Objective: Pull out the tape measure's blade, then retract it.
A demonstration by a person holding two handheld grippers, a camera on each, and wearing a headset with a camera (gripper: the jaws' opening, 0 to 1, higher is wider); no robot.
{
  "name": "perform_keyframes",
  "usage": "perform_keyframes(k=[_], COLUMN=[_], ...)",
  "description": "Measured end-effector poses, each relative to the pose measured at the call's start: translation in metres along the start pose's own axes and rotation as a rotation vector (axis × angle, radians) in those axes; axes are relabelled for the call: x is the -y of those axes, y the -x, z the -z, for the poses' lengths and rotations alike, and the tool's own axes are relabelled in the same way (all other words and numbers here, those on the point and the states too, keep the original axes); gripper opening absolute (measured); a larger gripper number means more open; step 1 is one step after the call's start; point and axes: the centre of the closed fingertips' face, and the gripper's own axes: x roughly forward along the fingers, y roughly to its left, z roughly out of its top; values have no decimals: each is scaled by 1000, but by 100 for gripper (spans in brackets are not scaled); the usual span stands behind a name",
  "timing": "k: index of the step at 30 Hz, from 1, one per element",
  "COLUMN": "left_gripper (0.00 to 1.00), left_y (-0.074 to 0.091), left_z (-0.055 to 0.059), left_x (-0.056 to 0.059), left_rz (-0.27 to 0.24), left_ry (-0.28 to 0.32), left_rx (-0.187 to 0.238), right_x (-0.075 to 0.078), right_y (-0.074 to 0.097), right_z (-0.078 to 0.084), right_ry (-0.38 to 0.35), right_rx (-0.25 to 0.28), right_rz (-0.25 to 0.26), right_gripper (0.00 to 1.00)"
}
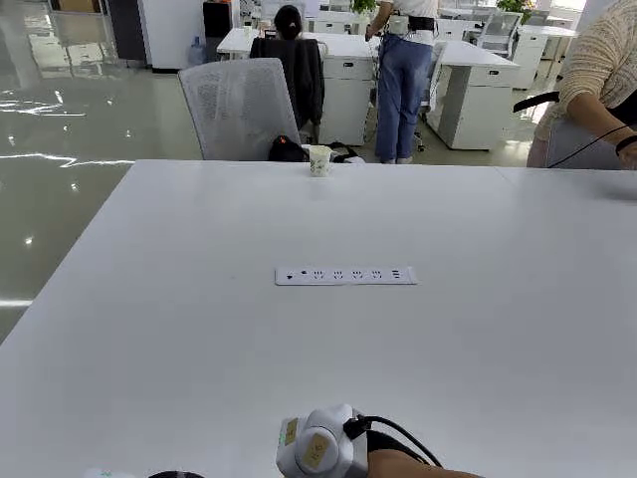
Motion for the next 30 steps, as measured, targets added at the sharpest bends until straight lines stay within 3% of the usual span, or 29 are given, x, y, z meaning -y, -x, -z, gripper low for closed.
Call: perform_keyframes(k=[30], left_gripper=[61], left_y=[-1], left_z=[0], left_x=[-1], left_rz=[1], left_ry=[18], left_rx=[-6], right_x=[-1], right_y=[-10], right_z=[-15], right_ry=[-3], right_rx=[28], right_rz=[-34], right_gripper=[11])
